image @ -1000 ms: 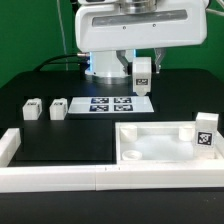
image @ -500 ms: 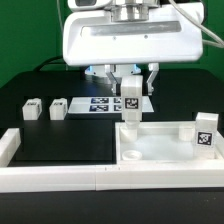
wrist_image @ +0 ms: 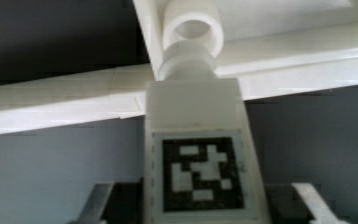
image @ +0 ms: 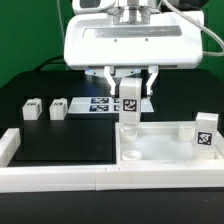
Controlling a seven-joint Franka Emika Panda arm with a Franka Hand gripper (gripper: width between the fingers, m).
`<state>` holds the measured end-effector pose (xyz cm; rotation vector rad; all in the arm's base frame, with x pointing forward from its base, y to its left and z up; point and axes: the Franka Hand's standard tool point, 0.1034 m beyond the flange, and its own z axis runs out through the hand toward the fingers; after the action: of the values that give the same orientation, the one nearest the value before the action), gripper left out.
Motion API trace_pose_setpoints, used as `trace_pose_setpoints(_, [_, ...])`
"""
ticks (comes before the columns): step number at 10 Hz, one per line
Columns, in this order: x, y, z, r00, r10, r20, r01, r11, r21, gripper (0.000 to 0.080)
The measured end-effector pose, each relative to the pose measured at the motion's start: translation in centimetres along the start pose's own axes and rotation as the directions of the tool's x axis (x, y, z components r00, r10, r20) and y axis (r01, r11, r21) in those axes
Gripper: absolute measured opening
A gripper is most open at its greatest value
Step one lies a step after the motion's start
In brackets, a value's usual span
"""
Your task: Assemble square table
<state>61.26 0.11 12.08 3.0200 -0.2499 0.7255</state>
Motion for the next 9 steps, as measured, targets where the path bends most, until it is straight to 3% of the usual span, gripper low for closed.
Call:
trace_pose_setpoints(3, [-0.7, 0.4, 2.1, 0.999, -0.015, -0.034, 0.014, 1.0, -0.026, 0.029])
trace_pose_setpoints(6, [0.3, -0.4, 3.0, 0.999, -0.018, -0.047, 0.017, 1.0, -0.024, 0.029])
trace_pose_setpoints(9, [0.1, -0.7, 3.4, 0.997, -0.03, -0.065, 0.028, 0.999, -0.028, 0.029])
